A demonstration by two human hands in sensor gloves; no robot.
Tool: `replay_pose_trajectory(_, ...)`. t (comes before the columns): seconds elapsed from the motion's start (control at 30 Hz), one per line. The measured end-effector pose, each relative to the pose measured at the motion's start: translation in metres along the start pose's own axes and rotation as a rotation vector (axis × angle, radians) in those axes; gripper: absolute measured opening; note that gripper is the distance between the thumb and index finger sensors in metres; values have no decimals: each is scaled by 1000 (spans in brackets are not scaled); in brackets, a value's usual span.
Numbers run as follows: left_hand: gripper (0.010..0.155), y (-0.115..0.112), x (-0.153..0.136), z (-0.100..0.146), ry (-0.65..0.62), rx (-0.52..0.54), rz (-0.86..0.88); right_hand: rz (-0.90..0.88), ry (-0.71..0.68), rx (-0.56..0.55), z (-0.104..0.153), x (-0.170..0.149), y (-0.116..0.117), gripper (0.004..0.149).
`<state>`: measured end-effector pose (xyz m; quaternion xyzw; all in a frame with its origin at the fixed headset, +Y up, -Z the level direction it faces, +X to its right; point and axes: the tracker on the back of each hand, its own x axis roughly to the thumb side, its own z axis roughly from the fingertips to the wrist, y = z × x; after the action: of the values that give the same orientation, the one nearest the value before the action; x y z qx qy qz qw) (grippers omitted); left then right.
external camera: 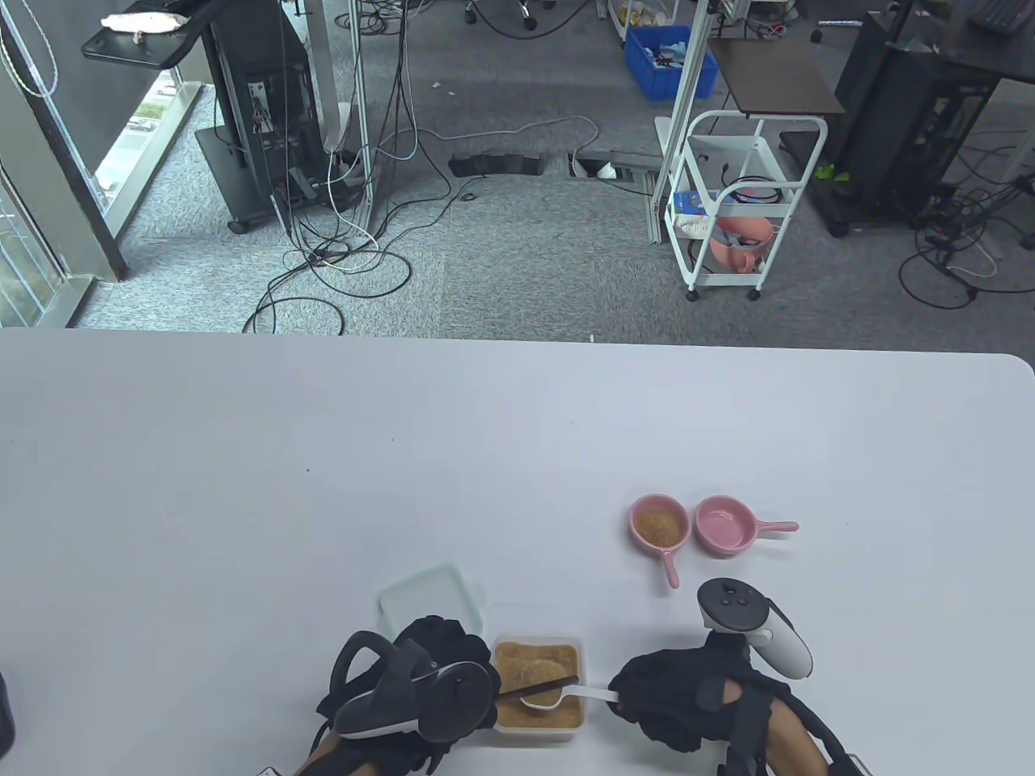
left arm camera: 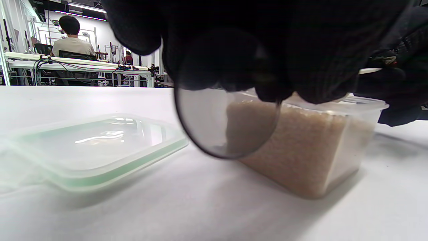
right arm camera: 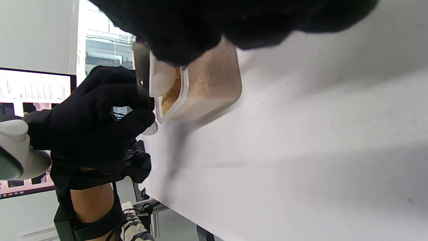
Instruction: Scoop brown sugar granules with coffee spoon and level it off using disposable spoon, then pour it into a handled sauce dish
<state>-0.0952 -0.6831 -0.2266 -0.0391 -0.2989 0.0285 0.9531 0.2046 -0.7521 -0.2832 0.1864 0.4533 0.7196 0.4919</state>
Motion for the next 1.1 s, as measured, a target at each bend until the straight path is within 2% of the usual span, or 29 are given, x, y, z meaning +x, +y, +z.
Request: replay_pose_trajectory(1.1,40,0,-14,-1,57,3,8,1,-10,16,-1,0,2,43)
